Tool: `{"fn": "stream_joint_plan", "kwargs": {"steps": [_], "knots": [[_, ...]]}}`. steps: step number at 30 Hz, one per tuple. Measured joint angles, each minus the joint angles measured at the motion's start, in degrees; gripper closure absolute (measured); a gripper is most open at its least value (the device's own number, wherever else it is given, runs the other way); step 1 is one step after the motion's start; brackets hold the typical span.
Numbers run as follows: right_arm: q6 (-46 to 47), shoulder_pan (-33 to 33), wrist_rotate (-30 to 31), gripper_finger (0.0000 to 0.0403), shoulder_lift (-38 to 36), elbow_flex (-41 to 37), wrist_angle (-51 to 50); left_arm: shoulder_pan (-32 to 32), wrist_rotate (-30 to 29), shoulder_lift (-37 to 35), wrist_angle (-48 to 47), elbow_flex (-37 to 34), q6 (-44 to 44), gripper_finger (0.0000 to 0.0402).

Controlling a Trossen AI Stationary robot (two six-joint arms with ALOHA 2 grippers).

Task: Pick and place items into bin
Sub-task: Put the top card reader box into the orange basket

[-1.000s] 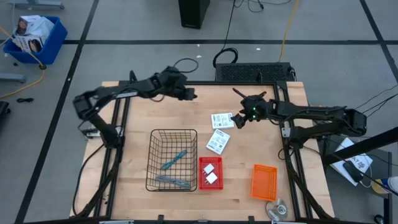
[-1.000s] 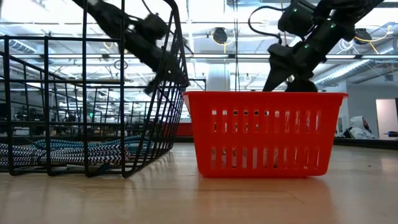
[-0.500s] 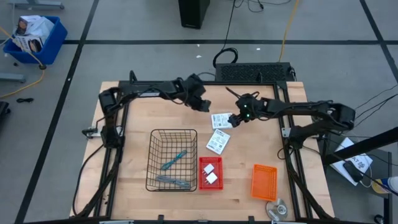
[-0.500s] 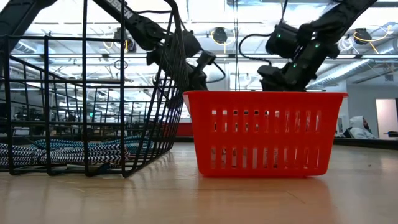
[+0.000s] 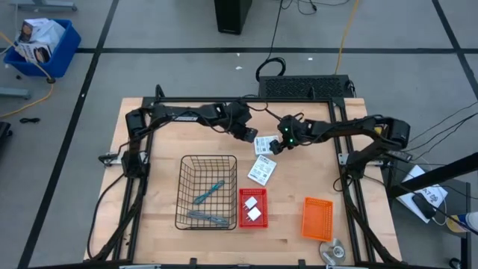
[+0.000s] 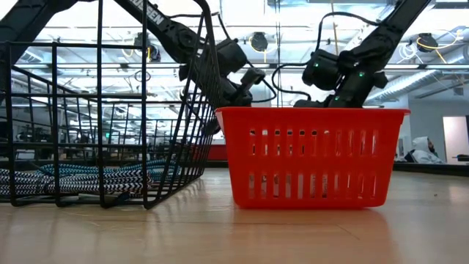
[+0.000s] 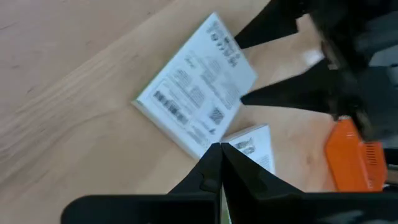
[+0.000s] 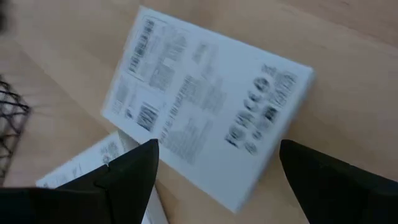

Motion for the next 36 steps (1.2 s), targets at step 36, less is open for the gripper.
{"fn": "stream_joint_plan", "kwargs": {"steps": [36], "knots": [[-0.1,-2.1,-6.1,0.0078,0.9,-1.8,6.7,-0.3,-2.1,8.0,-3.7,0.2,0.3,0.0394]]}}
